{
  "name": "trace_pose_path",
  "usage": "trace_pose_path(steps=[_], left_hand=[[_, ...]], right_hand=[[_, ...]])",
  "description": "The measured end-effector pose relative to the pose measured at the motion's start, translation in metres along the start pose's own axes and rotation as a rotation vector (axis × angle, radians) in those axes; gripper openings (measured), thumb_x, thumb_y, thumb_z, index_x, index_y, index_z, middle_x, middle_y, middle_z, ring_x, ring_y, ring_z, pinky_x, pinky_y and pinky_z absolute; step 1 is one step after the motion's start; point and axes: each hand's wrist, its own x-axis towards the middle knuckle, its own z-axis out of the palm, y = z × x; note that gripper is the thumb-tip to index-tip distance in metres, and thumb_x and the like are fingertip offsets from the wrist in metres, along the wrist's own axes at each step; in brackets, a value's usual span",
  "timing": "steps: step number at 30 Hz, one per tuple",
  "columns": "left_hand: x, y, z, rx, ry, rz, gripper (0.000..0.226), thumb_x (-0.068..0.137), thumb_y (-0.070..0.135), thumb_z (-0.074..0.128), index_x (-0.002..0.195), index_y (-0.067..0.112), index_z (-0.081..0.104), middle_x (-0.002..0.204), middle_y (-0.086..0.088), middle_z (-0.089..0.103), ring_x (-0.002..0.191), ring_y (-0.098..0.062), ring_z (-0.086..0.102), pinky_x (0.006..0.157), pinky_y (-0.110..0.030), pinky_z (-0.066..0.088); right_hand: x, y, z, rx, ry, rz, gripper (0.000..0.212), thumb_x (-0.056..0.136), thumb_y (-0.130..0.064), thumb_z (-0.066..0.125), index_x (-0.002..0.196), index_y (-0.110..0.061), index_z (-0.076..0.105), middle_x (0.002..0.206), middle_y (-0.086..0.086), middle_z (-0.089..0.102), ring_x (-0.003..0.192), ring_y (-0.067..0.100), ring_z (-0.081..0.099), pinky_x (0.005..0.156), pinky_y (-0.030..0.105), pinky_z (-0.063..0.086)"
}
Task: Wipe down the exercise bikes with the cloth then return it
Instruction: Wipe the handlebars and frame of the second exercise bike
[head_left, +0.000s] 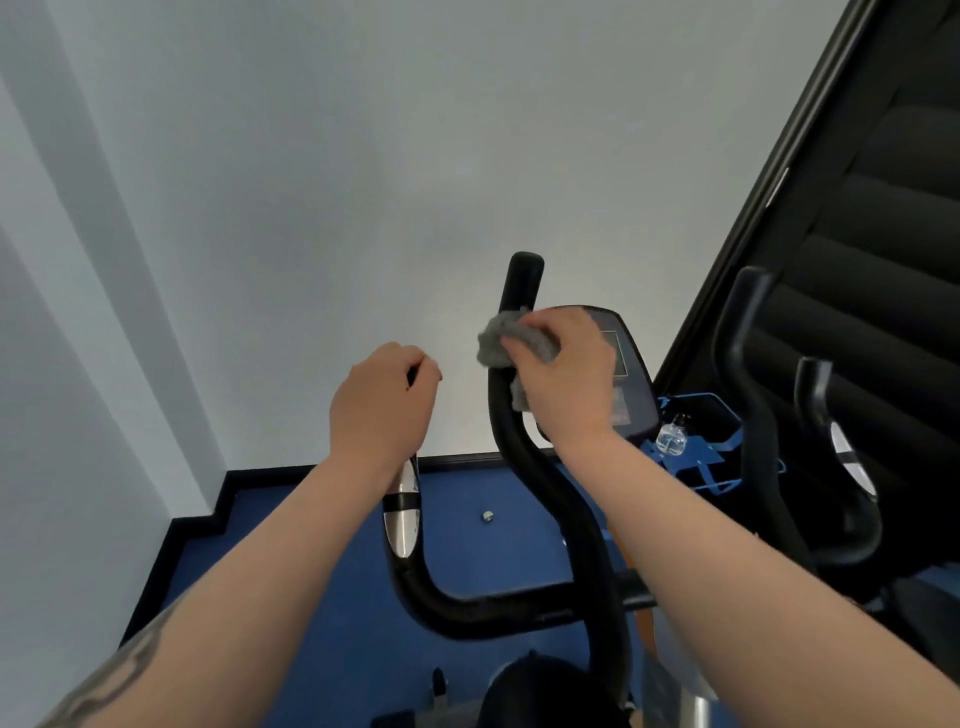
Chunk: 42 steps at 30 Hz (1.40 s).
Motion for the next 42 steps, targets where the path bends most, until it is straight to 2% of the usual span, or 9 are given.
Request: trace_pose_path(steps=[5, 9, 12, 18, 23, 27, 31, 38, 42], left_hand=[[-0.003, 0.0, -0.002, -0.05, -0.018, 0.021, 0.024, 0.093, 0.022, 0.046, 0.092, 0.019, 0.07, 0.094, 0.003, 0.063, 0.082, -0.019, 0.058, 0.072, -0.033, 0.047], [-0.016, -0.005, 0.002, -0.102, 0.024, 0.084, 0.026, 0.093, 0.012, 0.046, 0.108, 0.022, 0.065, 0.105, 0.011, 0.056, 0.077, -0.01, 0.055, 0.066, -0.017, 0.04], [-0.018, -0.009, 0.001, -0.096, 0.007, 0.106, 0.028, 0.092, 0.014, 0.047, 0.114, 0.024, 0.062, 0.108, 0.015, 0.052, 0.078, -0.008, 0.053, 0.066, -0.016, 0.038], [-0.019, -0.01, 0.003, -0.094, 0.034, 0.109, 0.026, 0.09, 0.015, 0.051, 0.112, 0.025, 0.061, 0.103, 0.016, 0.048, 0.078, -0.011, 0.051, 0.068, -0.025, 0.043], [-0.019, -0.011, 0.0, -0.074, 0.002, 0.118, 0.026, 0.091, 0.018, 0.051, 0.113, 0.028, 0.059, 0.107, 0.018, 0.049, 0.079, -0.013, 0.052, 0.07, -0.03, 0.048], [-0.018, -0.014, -0.004, -0.055, -0.024, 0.132, 0.027, 0.091, 0.02, 0.051, 0.114, 0.031, 0.057, 0.11, 0.021, 0.049, 0.079, -0.01, 0.054, 0.07, -0.029, 0.048], [-0.018, -0.014, -0.003, -0.062, -0.018, 0.125, 0.026, 0.091, 0.02, 0.051, 0.113, 0.03, 0.058, 0.11, 0.02, 0.05, 0.075, -0.011, 0.053, 0.069, -0.031, 0.05], [-0.017, -0.015, 0.0, -0.028, 0.015, 0.154, 0.027, 0.09, 0.019, 0.051, 0.114, 0.028, 0.058, 0.11, 0.018, 0.05, 0.076, -0.01, 0.05, 0.066, -0.027, 0.047], [-0.017, -0.015, 0.004, -0.04, 0.04, 0.143, 0.025, 0.088, 0.018, 0.053, 0.11, 0.027, 0.06, 0.104, 0.017, 0.049, 0.082, -0.01, 0.052, 0.064, -0.025, 0.045]], right_hand=[[-0.013, 0.019, -0.04, -0.124, -0.427, 0.043, 0.009, 0.075, -0.024, 0.076, 0.084, -0.026, 0.075, 0.073, -0.018, 0.066, 0.072, -0.008, 0.059, 0.068, 0.015, 0.045], [0.009, 0.006, -0.034, 0.012, -0.104, 0.038, 0.007, 0.075, -0.02, 0.074, 0.08, -0.025, 0.072, 0.074, -0.017, 0.066, 0.073, -0.008, 0.059, 0.065, 0.001, 0.038], [-0.002, 0.0, -0.005, -0.02, -0.076, 0.067, 0.009, 0.078, -0.017, 0.072, 0.086, -0.019, 0.067, 0.09, -0.003, 0.066, 0.08, 0.007, 0.057, 0.069, 0.014, 0.038], [-0.008, 0.007, -0.048, -0.279, -0.587, 0.021, 0.011, 0.073, -0.028, 0.077, 0.078, -0.031, 0.068, 0.077, -0.016, 0.064, 0.077, 0.002, 0.058, 0.064, 0.012, 0.038], [0.044, -0.033, -0.051, -0.047, 0.007, -0.134, 0.008, 0.081, -0.025, 0.07, 0.089, -0.028, 0.07, 0.093, -0.014, 0.061, 0.083, 0.0, 0.06, 0.074, 0.021, 0.047], [0.066, -0.038, -0.023, -0.192, -0.082, -0.159, 0.021, 0.087, -0.024, 0.065, 0.107, -0.02, 0.072, 0.109, -0.001, 0.062, 0.102, 0.016, 0.057, 0.086, 0.034, 0.047], [0.051, -0.017, -0.026, -0.069, 0.013, -0.073, 0.016, 0.085, -0.023, 0.068, 0.099, -0.02, 0.075, 0.094, 0.002, 0.069, 0.089, 0.013, 0.063, 0.076, 0.014, 0.045], [0.048, -0.017, -0.02, 0.228, 0.132, 0.1, 0.014, 0.087, -0.022, 0.066, 0.098, -0.02, 0.075, 0.09, 0.0, 0.072, 0.085, 0.009, 0.066, 0.079, 0.02, 0.051], [0.019, -0.011, 0.003, 0.172, 0.116, 0.143, 0.026, 0.09, -0.023, 0.062, 0.067, -0.012, 0.063, 0.066, 0.007, 0.057, 0.064, 0.013, 0.048, 0.059, 0.022, 0.037]])
